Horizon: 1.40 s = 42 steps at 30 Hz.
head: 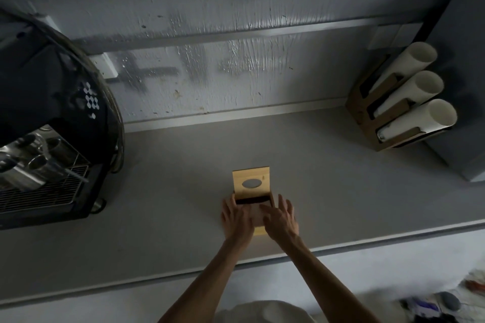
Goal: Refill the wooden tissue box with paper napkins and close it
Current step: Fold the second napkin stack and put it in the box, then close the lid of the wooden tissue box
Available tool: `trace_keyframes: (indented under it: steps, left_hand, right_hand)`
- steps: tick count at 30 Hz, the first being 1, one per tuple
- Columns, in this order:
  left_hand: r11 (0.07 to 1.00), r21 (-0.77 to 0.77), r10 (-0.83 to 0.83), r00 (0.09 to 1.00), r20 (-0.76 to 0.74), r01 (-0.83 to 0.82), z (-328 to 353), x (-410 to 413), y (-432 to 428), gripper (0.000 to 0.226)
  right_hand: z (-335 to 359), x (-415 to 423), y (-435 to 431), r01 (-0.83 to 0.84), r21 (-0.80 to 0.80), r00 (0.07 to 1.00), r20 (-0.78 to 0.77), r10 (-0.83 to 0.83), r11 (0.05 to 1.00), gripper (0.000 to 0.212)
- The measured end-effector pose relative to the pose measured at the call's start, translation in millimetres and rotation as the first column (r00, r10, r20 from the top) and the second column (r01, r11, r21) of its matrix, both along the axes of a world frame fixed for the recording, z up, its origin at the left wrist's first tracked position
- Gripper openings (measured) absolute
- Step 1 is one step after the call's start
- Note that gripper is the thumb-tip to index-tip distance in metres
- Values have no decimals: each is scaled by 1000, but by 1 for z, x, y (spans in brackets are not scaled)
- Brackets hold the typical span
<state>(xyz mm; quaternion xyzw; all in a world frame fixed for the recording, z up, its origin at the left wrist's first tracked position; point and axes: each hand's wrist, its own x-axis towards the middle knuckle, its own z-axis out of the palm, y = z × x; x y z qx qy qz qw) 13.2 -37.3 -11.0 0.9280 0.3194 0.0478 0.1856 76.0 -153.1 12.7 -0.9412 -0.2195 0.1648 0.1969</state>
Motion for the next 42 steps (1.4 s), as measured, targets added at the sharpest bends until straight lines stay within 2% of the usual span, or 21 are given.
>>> trace_keyframes:
  steps: [1, 4, 7, 9, 12, 13, 15, 17, 18, 19, 21, 23, 25, 27, 28, 31, 32, 35, 38, 40, 42]
  left_hand:
    - [1000, 29, -12, 999, -32, 13, 0, -4, 2, 32]
    - [997, 77, 10, 988, -157, 2, 4, -12, 11, 34]
    - [990, 126, -37, 982, -186, 61, 15, -12, 5, 30]
    - [999, 22, -41, 989, -143, 44, 20, -13, 1, 29]
    - [970, -243, -13, 999, 50, 24, 17, -18, 2, 36]
    - [927, -372, 4, 992, 125, 43, 14, -19, 4, 44]
    - [771, -623, 64, 957, 282, 132, 12, -22, 2, 66]
    - [597, -789, 234, 910, 342, 143, -7, -19, 6, 84]
    - [550, -828, 290, 906, 309, 107, -27, -16, 12, 88]
    - [519, -852, 314, 911, 268, 72, -54, -12, 19, 91]
    - [517, -856, 303, 932, 200, 15, -83, -8, 30, 90]
    - [504, -863, 316, 938, 141, -40, -50, -12, 29, 86]
    - [419, -905, 355, 931, 89, -73, 6, -15, 22, 73]
    - [293, -954, 394, 917, 63, -60, 31, -13, 26, 55]
    - [263, -963, 388, 920, 52, -57, 41, -10, 31, 53]
    - [243, -969, 353, 935, 38, -52, 61, 2, 44, 62]
    - [229, -972, 348, 937, 33, -51, 68, 8, 48, 62]
    - [185, -981, 339, 941, 11, -55, 76, 14, 57, 71]
    - [195, -976, 368, 930, -21, -99, 67, 10, 61, 72]
    - [196, -974, 376, 926, -29, -111, 55, 3, 60, 61]
    - [225, -970, 382, 924, 0, -94, 46, -7, 54, 24]
  right_hand:
    - [0, 0, -4, 18, -43, 1000, 14, -17, 999, 33]
    - [3, 2, -11, 28, -107, 994, 104, -17, 994, 34]
    - [0, 0, -8, 17, -75, 994, 104, -9, 997, 37]
    - [-8, 1, -8, -3, 18, 999, 51, 2, 1000, 38]
    - [-23, 1, -13, 63, 309, 991, -133, -22, 949, 39]
    - [-27, 0, -16, 117, 419, 976, -216, -26, 900, 39]
    - [-26, -5, -18, 255, 625, 923, -384, 7, 738, 42]
    - [-22, -6, -17, 399, 685, 841, -538, 54, 610, 70]
    - [-19, -6, -17, 436, 666, 815, -578, 49, 606, 80]
    - [-17, -6, -17, 455, 657, 804, -594, 41, 601, 80]
    - [-21, -2, -22, 487, 673, 786, -616, 57, 556, 75]
    - [-35, 8, -27, 405, 690, 806, -579, 121, 600, 70]
    - [-32, 20, -29, 360, 627, 809, -578, 103, 690, 72]
    - [-16, 32, -27, 501, 488, 691, -723, 10, 715, 98]
    - [-7, 37, -27, 504, 472, 681, -732, 3, 724, 103]
    - [19, 48, -21, 440, 560, 689, -712, 137, 702, 65]
    - [26, 53, -18, 467, 565, 664, -732, 152, 680, 61]
    - [31, 65, -6, 516, 517, 599, -788, 145, 683, 66]
    - [23, 64, -8, 552, 511, 588, -799, 126, 659, 65]
    - [16, 62, -13, 572, 544, 606, -784, 131, 614, 52]
    - [4, 57, -17, 575, 564, 619, -773, 136, 592, 23]
